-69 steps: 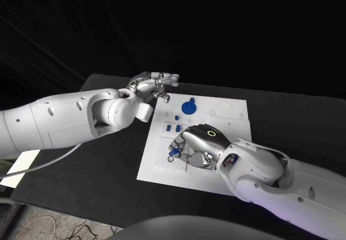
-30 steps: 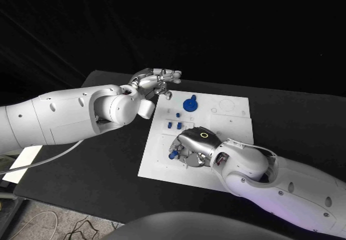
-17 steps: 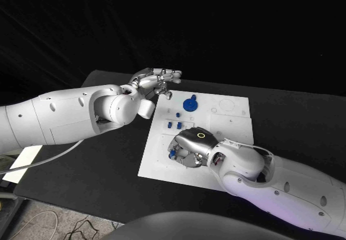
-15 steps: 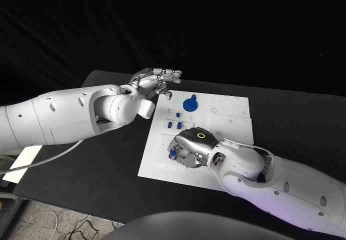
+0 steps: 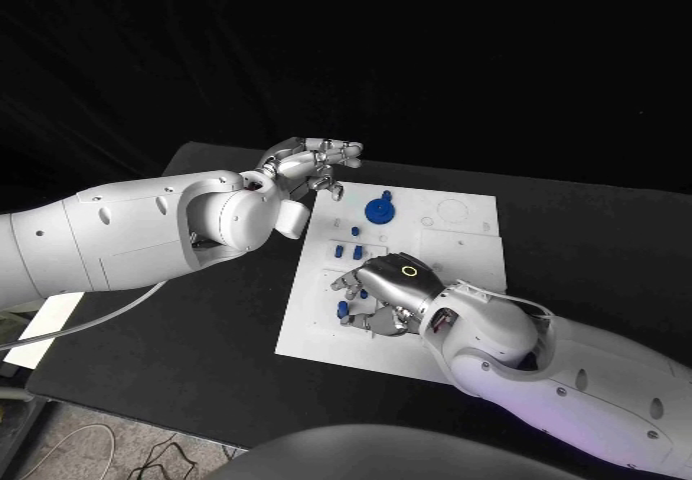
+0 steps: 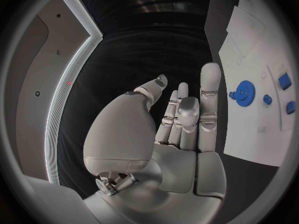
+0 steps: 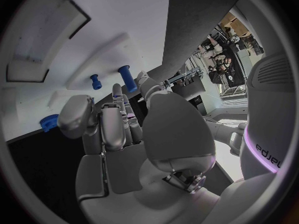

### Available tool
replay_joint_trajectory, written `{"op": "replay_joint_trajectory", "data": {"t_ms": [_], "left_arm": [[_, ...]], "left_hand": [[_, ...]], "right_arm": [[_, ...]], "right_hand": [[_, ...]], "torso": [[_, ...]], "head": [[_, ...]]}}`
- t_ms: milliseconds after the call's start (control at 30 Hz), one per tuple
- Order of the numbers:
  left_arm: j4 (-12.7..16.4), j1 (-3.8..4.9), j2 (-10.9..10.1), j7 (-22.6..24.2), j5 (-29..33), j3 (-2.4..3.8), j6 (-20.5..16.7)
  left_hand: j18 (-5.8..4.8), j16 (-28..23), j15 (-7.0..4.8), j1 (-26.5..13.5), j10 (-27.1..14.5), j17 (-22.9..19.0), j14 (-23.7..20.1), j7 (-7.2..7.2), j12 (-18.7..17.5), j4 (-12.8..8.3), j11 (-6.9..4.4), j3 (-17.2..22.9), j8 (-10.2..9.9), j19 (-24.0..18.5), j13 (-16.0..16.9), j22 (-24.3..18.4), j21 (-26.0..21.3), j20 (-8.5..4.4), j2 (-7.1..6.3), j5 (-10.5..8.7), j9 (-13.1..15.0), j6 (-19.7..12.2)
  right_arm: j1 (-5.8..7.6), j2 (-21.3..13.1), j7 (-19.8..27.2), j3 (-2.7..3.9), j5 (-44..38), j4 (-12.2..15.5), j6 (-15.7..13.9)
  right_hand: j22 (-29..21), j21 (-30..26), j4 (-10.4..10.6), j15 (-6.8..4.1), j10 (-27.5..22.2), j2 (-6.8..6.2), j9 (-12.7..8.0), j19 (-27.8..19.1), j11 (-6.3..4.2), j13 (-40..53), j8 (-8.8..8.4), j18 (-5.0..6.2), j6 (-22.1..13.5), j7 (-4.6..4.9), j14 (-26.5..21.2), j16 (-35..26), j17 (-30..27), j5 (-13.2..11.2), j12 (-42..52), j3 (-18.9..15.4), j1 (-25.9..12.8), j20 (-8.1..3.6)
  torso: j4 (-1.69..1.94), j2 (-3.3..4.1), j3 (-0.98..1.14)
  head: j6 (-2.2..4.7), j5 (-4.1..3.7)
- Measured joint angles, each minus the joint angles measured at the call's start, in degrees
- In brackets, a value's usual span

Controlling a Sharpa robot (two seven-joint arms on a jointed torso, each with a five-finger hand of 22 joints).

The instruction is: Assemble the parts on the task board

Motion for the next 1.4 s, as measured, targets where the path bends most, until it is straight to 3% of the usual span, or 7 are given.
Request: {"op": "replay_joint_trajectory", "data": {"t_ms": [300,400,467,667,800,1100,1400], "left_arm": [[-0.3,-0.02,0.0,0.0,0.0,-0.01,0.0],[-0.5,-0.02,0.0,0.0,0.0,-0.07,0.0],[-0.7,-0.02,0.0,-0.1,0.0,-0.24,0.0],[-1.2,-0.03,-0.1,-0.1,0.0,-0.53,0.1],[-1.3,-0.04,-0.1,-0.1,0.0,-0.7,0.1],[-1.6,-0.12,0.3,-0.2,0.0,-0.85,0.2],[-2.0,-0.19,0.8,-0.3,0.0,-0.87,0.4]], "left_hand": [[0.0,0.0,0.0,0.0,0.0,0.0,0.0,0.0,0.0,0.0,0.0,0.0,0.0,0.0,0.0,0.1,0.0,0.0,0.0,0.0,0.0,0.0],[0.0,0.0,0.0,0.0,0.0,0.0,0.0,0.0,0.0,0.0,0.0,0.0,0.0,0.0,0.0,0.1,0.0,0.0,0.0,0.0,0.0,0.0],[0.0,0.0,0.0,0.0,0.0,0.0,0.0,0.0,0.0,0.0,0.0,0.0,0.0,0.0,0.0,0.1,0.0,0.0,0.0,0.0,0.0,0.0],[0.0,0.0,0.0,0.0,0.0,0.0,0.0,0.0,0.0,0.0,0.0,0.0,0.0,0.0,0.0,0.1,0.0,0.0,0.0,0.0,0.0,0.0],[0.0,0.0,0.0,0.0,0.0,0.0,0.0,0.0,0.0,0.0,0.0,0.0,0.0,0.0,0.0,0.1,0.0,0.0,0.0,0.0,0.0,0.0],[0.0,0.0,0.0,0.0,0.0,0.0,0.0,0.0,0.0,0.0,0.0,0.0,0.0,0.0,0.0,0.1,0.0,0.0,0.0,0.0,0.0,0.0],[-0.01,0.0,0.0,0.0,0.0,0.0,0.0,0.0,0.0,0.0,0.0,0.0,0.0,0.0,0.0,0.1,0.0,0.0,0.0,0.0,0.0,0.0]], "right_arm": [[0.39,-8.9,2.4,0.89,4.8,5.8,-9.7],[1.21,-13.0,2.4,1.3,8.9,7.3,-10.9],[1.9,-16.3,1.8,1.48,12.6,8.4,-11.0],[2.67,-24.1,-0.9,1.63,21.4,11.2,-10.3],[2.12,-28.3,-2.6,1.53,25.1,13.1,-9.4],[0.83,-31.5,-7.7,1.03,25.0,14.8,-6.2],[-0.32,-29.0,-12.8,0.77,21.9,13.6,-3.5]], "right_hand": [[1.7,0.9,0.4,0.0,5.3,1.9,0.8,0.2,-0.12,1.7,2.06,0.0,5.6,1.63,0.0,0.5,1.2,1.5,4.4,-1.6,1.6,-0.16],[5.8,3.7,1.9,-0.26,10.7,0.73,1.0,2.1,-1.03,4.8,2.82,-0.01,6.8,0.64,0.1,3.8,6.2,2.1,9.1,-3.9,0.1,-0.61],[8.0,5.2,3.4,-1.25,13.7,0.12,1.5,2.8,-2.16,8.5,3.76,-0.01,7.7,-0.25,0.1,5.3,8.3,5.0,13.6,-5.9,-2.0,-1.36],[13.7,9.1,6.6,-2.2,17.1,1.34,5.5,4.0,-3.54,58.2,8.81,-0.91,9.0,-1.88,0.1,10.1,9.8,7.2,60.3,-12.9,-3.3,-2.56],[15.7,10.4,7.5,-2.2,18.6,2.46,8.0,4.5,-3.4,69.5,11.02,-0.92,6.9,-1.74,0.1,11.5,9.8,7.5,70.9,-15.5,-2.3,-2.54],[18.3,11.8,10.3,-2.19,19.3,3.11,10.5,4.7,-3.26,70.3,12.98,-0.92,3.7,-1.17,0.1,13.1,9.8,10.1,74.1,-19.3,-3.0,-2.26],[18.5,12.0,11.2,-2.19,19.3,2.87,11.3,4.7,-3.26,70.3,13.43,-1.8,2.9,-0.98,0.1,13.3,9.8,10.1,74.1,-20.5,-4.1,-2.26]], "torso": [[-0.4,-0.57,0.04],[-0.73,-0.88,0.07],[-1.08,-1.16,0.08],[-2.21,-1.82,0.27],[-2.94,-2.07,0.48],[-4.56,-2.46,0.91],[-4.68,-2.49,0.94]], "head": [[0.97,-1.3],[1.54,-1.94],[1.97,-2.52],[2.76,-4.46],[3.03,-5.7],[3.2,-7.08],[3.16,-7.78]]}}
